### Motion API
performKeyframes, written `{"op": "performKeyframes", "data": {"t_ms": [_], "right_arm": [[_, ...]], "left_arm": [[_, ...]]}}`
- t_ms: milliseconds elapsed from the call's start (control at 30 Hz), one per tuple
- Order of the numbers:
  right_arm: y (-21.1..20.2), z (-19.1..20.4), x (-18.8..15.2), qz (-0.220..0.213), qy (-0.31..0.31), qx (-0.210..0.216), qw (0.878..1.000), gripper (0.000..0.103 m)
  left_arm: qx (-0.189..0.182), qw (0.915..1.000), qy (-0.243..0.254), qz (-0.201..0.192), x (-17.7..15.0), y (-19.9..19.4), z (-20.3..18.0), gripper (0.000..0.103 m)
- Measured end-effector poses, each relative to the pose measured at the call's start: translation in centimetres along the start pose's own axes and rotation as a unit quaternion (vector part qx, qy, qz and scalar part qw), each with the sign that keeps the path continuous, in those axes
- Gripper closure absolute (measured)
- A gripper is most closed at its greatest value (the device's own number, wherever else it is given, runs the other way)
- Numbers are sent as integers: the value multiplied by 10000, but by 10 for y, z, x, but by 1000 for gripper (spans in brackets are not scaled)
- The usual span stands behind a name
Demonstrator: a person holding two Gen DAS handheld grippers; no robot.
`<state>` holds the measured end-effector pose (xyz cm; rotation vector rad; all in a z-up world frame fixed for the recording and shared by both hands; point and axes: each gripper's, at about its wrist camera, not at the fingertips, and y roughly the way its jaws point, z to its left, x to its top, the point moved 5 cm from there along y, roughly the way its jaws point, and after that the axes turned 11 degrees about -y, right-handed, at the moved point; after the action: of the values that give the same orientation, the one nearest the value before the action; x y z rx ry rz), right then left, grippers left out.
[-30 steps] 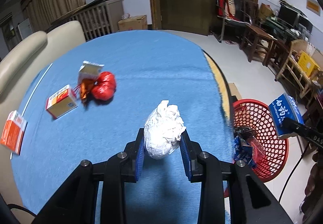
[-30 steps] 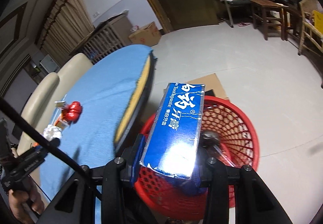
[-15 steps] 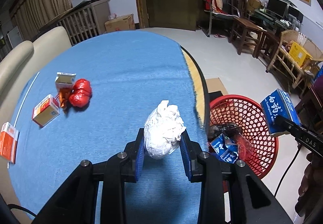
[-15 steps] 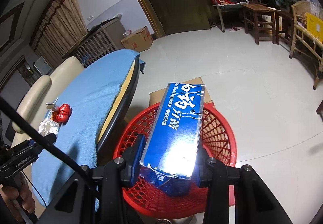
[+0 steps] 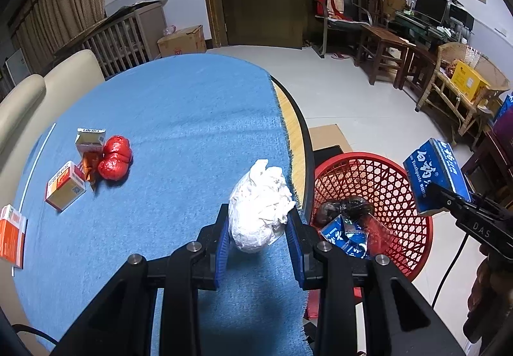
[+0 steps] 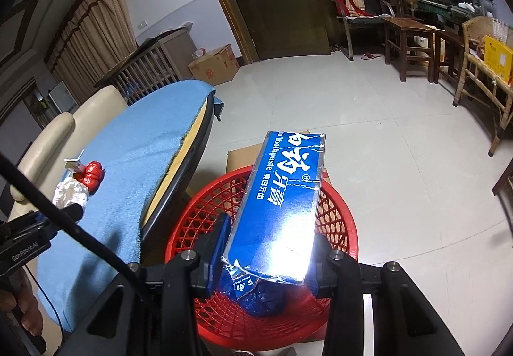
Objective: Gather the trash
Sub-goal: 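Open the right gripper to drop the toothpaste box into the basket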
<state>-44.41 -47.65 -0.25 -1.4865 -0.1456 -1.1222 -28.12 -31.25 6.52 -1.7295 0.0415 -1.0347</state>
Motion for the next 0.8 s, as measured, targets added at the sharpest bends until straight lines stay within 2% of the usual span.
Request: {"op": "performKeyframes", "data": {"t_ms": [167,200,233,267,567,800], "right_arm": [[6,4,-2,116,-33,-13,9999,56],[9,4,-2,161,-18,-48,9999,48],[11,3,-1,197,10,-87,9998,33],[12,1,-2,205,32,-130,9997,29],[-6,-9,7,-94,278,-145,9995,28],[-28,-20,12,-376,538,-171,9977,28]], "left_arm": [[-22,10000,8,0,0,1,-1,69],[-23,10000,13,-3,1,1,-1,69],[-27,10000,19,-3,1,1,-2,69],[-31,10000,22,0,0,1,-2,69],[-147,9998,125,-2,0,0,-15,69],[-315,9988,380,58,-1,4,-45,69]]}}
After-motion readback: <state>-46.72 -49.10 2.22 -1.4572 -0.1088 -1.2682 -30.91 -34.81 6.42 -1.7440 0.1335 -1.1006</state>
